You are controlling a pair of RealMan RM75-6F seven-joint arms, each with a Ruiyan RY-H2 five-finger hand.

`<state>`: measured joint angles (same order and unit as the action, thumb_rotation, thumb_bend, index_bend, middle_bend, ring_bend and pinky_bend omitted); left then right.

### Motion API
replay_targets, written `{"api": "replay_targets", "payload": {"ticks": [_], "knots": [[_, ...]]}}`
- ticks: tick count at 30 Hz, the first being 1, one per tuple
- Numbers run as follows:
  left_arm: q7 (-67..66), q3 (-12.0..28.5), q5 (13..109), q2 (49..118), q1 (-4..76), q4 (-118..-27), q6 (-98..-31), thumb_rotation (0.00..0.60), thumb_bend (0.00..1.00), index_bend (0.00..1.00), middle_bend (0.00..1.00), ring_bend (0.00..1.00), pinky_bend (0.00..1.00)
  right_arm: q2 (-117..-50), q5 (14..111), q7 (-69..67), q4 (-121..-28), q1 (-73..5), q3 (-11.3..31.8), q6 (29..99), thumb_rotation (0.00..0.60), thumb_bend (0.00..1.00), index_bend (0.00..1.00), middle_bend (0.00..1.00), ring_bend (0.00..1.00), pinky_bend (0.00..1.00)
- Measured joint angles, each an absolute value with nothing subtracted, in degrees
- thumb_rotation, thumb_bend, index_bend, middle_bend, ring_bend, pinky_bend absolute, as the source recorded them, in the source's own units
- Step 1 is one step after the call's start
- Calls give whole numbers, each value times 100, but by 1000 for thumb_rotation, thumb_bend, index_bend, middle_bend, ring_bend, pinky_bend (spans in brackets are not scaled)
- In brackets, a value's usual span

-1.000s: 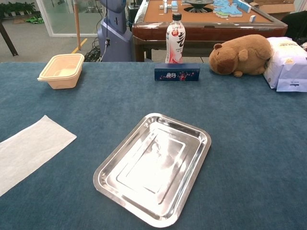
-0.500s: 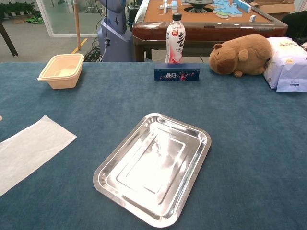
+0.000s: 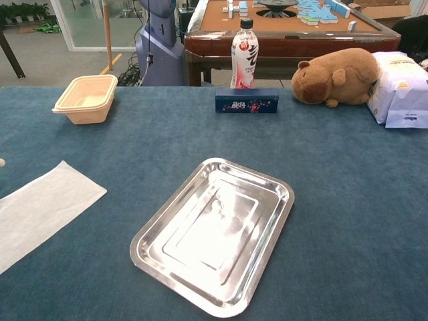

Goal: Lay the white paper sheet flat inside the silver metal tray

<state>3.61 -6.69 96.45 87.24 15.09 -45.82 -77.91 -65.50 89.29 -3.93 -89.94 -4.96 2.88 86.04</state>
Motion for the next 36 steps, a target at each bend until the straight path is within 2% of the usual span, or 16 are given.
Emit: {"api": "replay_targets", "payload": {"ticks": [36], "knots": [[961,-631,9594,8927,1521,-4301,-7932,600,119,498,0,0,219,-6561,8914,-373,-8988,-506,286,8576,600,57,476,493,395,421]]}}
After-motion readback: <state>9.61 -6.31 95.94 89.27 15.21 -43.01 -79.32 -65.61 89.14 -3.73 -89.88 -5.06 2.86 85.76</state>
